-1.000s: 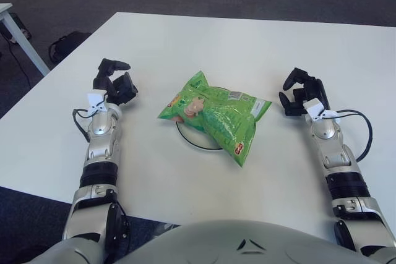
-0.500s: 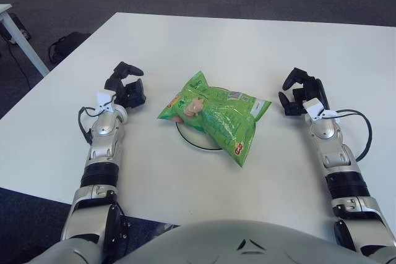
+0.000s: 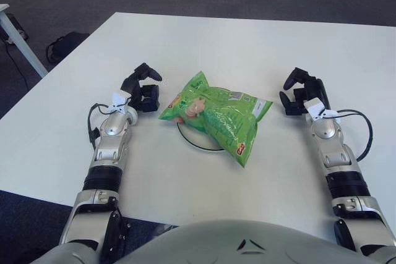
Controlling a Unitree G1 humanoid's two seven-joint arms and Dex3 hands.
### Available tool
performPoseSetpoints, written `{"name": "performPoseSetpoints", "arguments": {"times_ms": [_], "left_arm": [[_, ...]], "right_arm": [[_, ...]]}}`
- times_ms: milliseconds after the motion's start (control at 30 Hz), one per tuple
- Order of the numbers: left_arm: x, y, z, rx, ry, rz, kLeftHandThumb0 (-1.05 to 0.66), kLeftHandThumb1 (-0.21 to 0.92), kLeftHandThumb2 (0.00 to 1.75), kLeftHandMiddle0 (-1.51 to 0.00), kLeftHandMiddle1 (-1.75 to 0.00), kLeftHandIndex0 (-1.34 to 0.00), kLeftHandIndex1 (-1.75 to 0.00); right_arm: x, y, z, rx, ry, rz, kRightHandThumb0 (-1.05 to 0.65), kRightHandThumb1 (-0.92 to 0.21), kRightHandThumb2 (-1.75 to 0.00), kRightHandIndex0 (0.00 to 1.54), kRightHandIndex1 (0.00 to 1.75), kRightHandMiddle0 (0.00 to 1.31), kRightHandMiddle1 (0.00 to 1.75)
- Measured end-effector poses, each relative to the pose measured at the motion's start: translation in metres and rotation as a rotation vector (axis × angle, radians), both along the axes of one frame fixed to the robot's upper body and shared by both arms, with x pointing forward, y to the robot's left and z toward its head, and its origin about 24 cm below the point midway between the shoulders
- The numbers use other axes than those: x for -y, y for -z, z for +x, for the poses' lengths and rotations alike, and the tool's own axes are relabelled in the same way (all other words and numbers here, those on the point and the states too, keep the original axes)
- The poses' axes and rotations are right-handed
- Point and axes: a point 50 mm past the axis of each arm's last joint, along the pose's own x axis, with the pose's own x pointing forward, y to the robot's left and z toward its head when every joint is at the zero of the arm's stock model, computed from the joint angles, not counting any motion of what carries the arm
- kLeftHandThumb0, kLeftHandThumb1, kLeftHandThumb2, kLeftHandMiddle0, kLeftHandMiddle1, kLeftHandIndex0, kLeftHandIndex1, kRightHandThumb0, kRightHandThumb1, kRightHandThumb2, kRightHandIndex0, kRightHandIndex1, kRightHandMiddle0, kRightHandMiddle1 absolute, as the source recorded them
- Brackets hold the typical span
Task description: Put the snack into the plate.
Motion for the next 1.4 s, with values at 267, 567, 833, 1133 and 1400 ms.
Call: {"name": "performPoseSetpoints", "arguments": {"times_ms": [267,567,833,1133,1400], "left_arm": [[0.001,0.001,-0.002,0.018,0.080,-0.025,-0.45,0.40,1.21,-1.27,-1.75,-0.54,-1.75],[-0.003,0.001,-0.001,0.047,0.122,-0.058,-0.45,0.41,1.21,-1.26,-1.75,-0.54,-1.75],[-0.004,0.000,-0.001,0.084,0.167,-0.067,-0.45,0.40,1.21,-1.25,-1.75,-0.54,-1.75],[-0.008,0.000,0.000,0.105,0.170,-0.083,-0.46,0.37,1.25,-1.25,-1.75,-0.57,-1.75],[-0.009,0.000,0.000,0.104,0.161,-0.097,-0.47,0.34,1.28,-1.24,-1.75,-0.59,-1.75]], "right_arm": [[0.002,0.001,0.000,-0.011,0.010,0.062,-0.52,-0.24,-1.42,1.32,1.75,0.68,1.75],[0.004,0.002,0.000,-0.015,0.023,0.117,-0.51,-0.25,-1.40,1.32,1.75,0.67,1.75],[0.007,0.002,-0.001,-0.017,0.035,0.167,-0.51,-0.25,-1.40,1.32,1.75,0.67,1.75],[0.011,0.004,-0.001,-0.033,0.049,0.263,-0.51,-0.26,-1.39,1.33,1.75,0.67,1.75],[0.015,0.004,0.000,-0.039,0.063,0.335,-0.50,-0.27,-1.38,1.35,1.75,0.66,1.75]]}}
